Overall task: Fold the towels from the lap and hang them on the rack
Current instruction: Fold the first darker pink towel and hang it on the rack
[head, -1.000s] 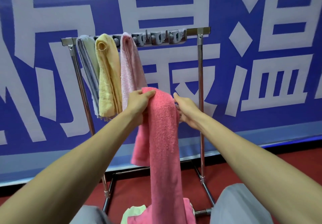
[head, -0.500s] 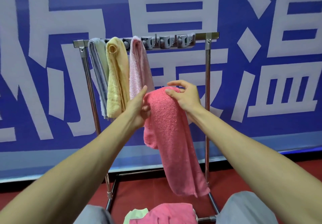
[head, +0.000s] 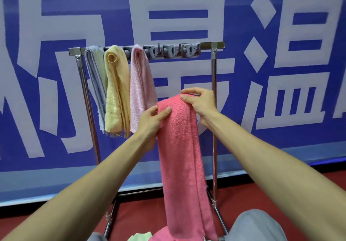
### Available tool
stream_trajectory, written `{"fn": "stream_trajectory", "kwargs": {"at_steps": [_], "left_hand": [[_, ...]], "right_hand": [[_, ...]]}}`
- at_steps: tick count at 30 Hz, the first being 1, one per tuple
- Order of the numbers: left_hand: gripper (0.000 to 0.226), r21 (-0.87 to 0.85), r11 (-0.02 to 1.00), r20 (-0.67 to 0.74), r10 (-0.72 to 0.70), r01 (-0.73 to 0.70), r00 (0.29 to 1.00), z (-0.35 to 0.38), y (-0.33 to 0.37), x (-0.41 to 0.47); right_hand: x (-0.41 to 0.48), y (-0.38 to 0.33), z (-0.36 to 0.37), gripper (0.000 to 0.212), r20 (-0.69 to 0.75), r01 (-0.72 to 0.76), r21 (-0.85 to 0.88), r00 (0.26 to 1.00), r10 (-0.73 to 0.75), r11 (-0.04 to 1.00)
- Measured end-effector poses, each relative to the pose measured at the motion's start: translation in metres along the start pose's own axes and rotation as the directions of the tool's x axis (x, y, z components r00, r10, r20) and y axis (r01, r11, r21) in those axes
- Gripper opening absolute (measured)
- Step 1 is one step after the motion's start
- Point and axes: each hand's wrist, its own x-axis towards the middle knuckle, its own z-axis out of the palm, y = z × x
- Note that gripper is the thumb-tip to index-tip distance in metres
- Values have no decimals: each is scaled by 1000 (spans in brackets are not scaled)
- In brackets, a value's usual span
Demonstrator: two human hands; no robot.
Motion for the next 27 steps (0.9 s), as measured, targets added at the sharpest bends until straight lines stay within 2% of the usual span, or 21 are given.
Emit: {"fn": "stream_trajectory", "kwargs": {"at_steps": [5,8,11,13,14,16,18,21,24,27], "left_hand": [[23,88,996,25,33,-35,999,8,10,6],[17,223,971,4,86,-85,996,11,16,11],[17,345,929,53,124,-135,991,9,29,16],[24,443,879,134,129,-176,982,7,40,20],[26,494,846,182,125,-200,975,6,45,22],[20,575,781,280,91,-243,956,4,57,27],[17,607,743,352,67,-282,934,2,67,32],[20,638,712,352,67,-292,933,0,79,37],[18,647,712,337,56,-274,940,-3,87,43],[11,582,791,307,3,-190,952,-6,95,49]], "right_hand": [[0,-2,-14,14,13,-47,-31,999,47,998],[-7,-9,-21,7,73,-67,-162,994,80,985],[-5,-16,-25,21,111,97,-446,992,-52,890],[1,-21,-25,24,115,196,-526,981,-158,828],[4,-22,-23,21,144,201,-489,978,-149,849],[9,-24,-16,19,294,116,-298,956,-25,947],[11,-23,-9,18,466,-32,-133,880,91,991],[15,-18,-4,22,629,-169,34,769,110,985],[24,-17,-6,34,738,-220,69,668,99,973],[34,-22,-17,36,790,-228,32,602,115,973]]}}
